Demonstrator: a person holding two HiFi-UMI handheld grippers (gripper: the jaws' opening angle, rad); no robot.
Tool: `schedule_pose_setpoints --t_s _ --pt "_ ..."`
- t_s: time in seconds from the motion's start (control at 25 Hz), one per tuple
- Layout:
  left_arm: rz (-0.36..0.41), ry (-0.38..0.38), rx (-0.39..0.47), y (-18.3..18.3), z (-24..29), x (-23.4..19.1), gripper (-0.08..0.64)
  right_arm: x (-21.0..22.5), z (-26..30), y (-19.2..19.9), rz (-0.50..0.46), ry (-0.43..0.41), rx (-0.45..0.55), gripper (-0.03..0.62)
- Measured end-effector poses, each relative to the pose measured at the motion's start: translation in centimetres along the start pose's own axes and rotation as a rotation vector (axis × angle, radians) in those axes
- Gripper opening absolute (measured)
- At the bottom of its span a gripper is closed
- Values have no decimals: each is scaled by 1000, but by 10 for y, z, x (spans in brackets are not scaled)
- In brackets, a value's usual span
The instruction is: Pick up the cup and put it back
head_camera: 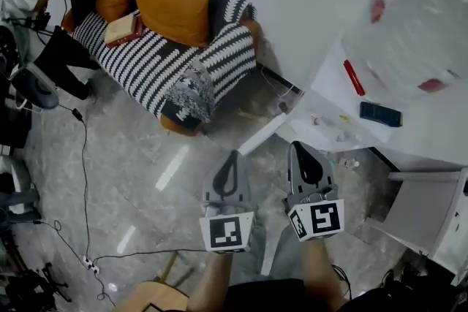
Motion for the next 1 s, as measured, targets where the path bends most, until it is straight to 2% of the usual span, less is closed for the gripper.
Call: schedule_pose_setpoints --t_s 0.08,0.24,0.4,0.48,0.64,0.8,1.0 --pt "-8 16 26 -29 -18 -4 12 -20 -11 -25 22 -10 18 11" --pt "-31 -9 80 -92 -34 -14 12 -44 -22 -94 -30 -24 79 11" --pt "13 -4 150 -141 -46 -14 12 -67 -41 -138 -53 -77 150 11" --pt "21 12 186 -161 -53 -6 12 -71 -51 -150 -58 -94 163 11" --pt "59 3 205 -181 -57 11 12 -66 -57 -166 -51 -135 163 11" --pt "97 35 246 -208 -51 35 12 -52 -57 -187 -58 -176 161 11" --pt "96 26 273 -224 -62 59 12 -50 -81 -200 -79 -223 167 11"
Point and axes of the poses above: the fingertips, and each gripper's own axes: z forward along the fingers, x to its right, y out of its underside, the point moved 6 cm from there along -z, backward along the fingers, and after that the axes turned 14 degrees about z, right-handed, at the moved point
